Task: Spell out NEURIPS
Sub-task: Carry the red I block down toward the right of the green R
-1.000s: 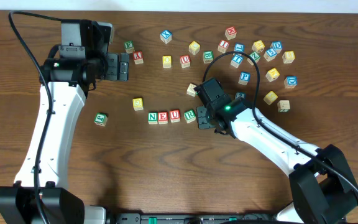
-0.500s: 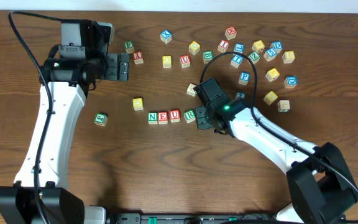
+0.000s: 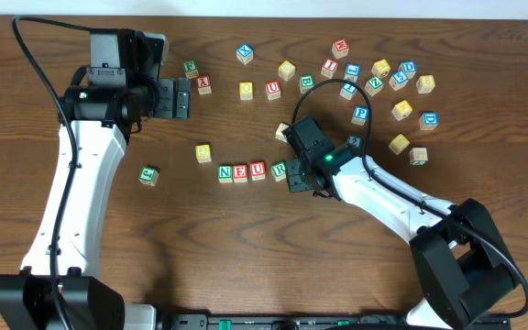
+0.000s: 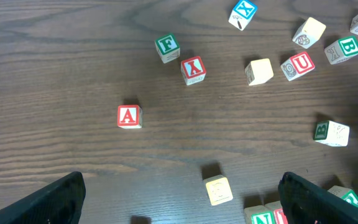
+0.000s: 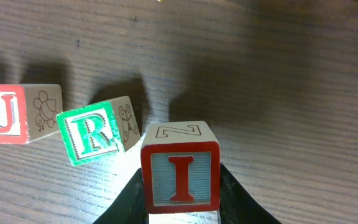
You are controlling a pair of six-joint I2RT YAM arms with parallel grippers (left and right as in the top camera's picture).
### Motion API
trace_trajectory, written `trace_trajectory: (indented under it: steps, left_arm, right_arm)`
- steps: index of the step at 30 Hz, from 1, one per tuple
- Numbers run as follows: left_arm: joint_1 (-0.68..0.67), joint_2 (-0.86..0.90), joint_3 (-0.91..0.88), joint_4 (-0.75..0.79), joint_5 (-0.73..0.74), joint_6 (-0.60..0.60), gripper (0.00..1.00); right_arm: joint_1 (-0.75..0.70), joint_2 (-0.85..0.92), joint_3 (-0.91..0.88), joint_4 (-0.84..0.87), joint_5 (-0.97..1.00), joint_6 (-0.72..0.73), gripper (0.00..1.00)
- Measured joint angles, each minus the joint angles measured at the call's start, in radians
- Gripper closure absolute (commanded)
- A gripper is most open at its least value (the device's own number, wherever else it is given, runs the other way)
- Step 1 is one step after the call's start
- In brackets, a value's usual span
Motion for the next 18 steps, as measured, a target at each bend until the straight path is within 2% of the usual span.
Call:
trace_trajectory:
  steps: [18]
  left_arm:
    - [0.000, 0.000, 0.000, 0.000, 0.000, 0.000, 0.02]
  right_arm:
    - [0.000, 0.000, 0.000, 0.009, -0.032, 0.000, 0.77]
